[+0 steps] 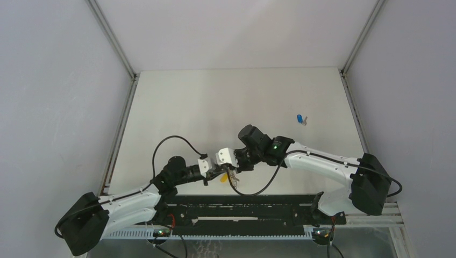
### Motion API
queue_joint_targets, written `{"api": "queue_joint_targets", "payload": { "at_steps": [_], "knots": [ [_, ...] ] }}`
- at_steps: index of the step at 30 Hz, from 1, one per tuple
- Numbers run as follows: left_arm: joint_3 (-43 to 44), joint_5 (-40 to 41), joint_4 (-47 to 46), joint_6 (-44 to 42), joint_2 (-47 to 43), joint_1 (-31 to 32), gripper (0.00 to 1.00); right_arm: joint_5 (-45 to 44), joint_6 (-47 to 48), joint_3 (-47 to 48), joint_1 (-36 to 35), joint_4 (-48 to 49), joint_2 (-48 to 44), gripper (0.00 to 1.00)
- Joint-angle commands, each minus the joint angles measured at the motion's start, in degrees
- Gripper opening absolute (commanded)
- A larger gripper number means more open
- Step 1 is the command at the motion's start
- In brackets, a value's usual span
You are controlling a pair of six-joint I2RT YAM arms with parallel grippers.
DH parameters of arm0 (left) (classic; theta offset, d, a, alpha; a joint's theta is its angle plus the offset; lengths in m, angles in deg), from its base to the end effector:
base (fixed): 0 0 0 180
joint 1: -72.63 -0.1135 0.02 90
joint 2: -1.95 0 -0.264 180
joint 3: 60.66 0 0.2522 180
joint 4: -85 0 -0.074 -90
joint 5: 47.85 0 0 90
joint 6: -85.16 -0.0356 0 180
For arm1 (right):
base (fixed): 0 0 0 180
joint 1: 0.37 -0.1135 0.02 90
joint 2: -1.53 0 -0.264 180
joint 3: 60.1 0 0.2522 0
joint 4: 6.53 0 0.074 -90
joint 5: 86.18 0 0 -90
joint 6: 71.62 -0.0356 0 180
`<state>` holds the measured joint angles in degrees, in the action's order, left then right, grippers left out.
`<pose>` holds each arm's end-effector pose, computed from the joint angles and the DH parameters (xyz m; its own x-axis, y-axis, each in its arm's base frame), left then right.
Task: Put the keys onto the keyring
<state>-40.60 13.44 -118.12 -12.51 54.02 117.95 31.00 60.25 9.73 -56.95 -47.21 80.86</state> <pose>0.1113 -0.1368 0.1718 0.0201 0.1462 -0.9891 0.9633 0.2621 0.0583 0.1448 0.2489 0.2502 0.2881 -0.6414 -0.7110 -0.9552 -0.2448 -0.1662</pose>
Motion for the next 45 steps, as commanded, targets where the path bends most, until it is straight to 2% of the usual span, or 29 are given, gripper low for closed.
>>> {"api": "queue_joint_targets", "payload": {
  "at_steps": [1, 12, 22, 27, 35, 45],
  "knots": [
    [-0.07, -1.7, -5.18, -3.46, -2.4, 1.21, 0.0, 6.46, 1.46, 3.14, -0.12, 3.23, 0.31, 0.0],
    [0.59, -0.51, -1.32, -7.34, -3.86, 2.94, 0.0, 9.41, 1.51, 3.16, 1.76, 3.85, -0.27, 0.0],
    [0.75, 2.36, -1.32, -6.54, -4.81, 3.68, 0.0, 9.61, 1.17, 4.22, 1.12, 3.99, 0.52, 0.0],
    [-0.47, 5.52, -4.01, -3.43, -6.64, 3.68, 0.0, 6.53, 0.16, 3.02, -0.23, 4.82, 0.07, 0.0],
    [-2.53, 4.11, -9.0, -0.95, -7.46, 3.63, 0.0, 4.72, -1.77, -0.73, 0.62, 10.23, -1.9, 0.0],
    [-5.66, 3.46, -18.12, 3.55, -8.18, 2.01, 0.0, 9.99, -5.71, -5.71, 3.69, 16.99, -3.42, 0.0]
  ]
}}
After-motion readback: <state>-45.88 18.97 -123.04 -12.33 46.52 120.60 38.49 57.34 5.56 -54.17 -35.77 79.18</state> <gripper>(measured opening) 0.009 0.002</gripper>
